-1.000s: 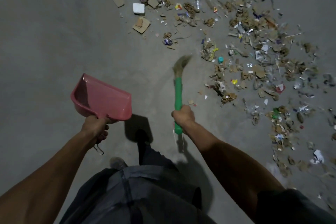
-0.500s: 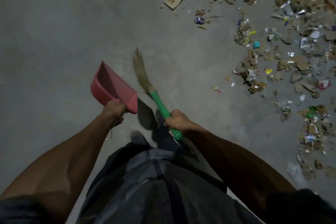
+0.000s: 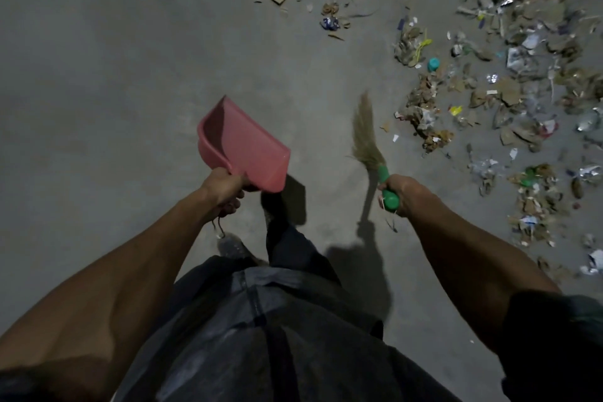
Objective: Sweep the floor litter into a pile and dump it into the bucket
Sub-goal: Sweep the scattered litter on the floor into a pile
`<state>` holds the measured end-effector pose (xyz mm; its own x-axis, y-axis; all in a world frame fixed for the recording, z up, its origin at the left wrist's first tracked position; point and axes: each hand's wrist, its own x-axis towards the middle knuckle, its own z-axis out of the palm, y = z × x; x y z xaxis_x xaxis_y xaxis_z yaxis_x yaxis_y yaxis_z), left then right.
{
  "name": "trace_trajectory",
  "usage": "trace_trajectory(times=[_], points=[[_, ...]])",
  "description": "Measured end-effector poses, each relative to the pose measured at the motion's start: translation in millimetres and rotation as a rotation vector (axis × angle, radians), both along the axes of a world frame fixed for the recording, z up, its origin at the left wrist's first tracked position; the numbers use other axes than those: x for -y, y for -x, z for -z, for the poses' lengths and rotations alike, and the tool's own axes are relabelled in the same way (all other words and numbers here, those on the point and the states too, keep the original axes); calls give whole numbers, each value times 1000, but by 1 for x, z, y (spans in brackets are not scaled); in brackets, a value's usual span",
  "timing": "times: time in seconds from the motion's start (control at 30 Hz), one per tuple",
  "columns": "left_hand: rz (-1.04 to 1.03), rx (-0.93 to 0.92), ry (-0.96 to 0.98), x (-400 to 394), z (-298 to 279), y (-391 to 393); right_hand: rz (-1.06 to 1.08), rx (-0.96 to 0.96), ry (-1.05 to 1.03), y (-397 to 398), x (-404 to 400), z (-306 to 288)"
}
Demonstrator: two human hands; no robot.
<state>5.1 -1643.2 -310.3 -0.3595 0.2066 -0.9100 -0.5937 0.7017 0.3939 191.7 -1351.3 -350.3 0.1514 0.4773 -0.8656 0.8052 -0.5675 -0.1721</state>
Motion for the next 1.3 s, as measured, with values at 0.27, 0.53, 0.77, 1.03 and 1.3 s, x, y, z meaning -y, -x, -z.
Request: trace_trajectory(times=[0.27,0.53,0.77,1.03,1.3], points=[[-39,-57,-40,-18,-9,16,81,-179,-247,42,-1,-23],[-149,-144,-18,0,-21,58,-234,-347,-78,116,89,-42],[-258,-172,-10,28,-30,107,-322,-328,52,176,98,-44],[-304,-177,-7,74,-21,203,-73,-216,-179,266,56,-24],[-343,-144,70,161,-7,347,-288,-136,-367,420,136,-35]])
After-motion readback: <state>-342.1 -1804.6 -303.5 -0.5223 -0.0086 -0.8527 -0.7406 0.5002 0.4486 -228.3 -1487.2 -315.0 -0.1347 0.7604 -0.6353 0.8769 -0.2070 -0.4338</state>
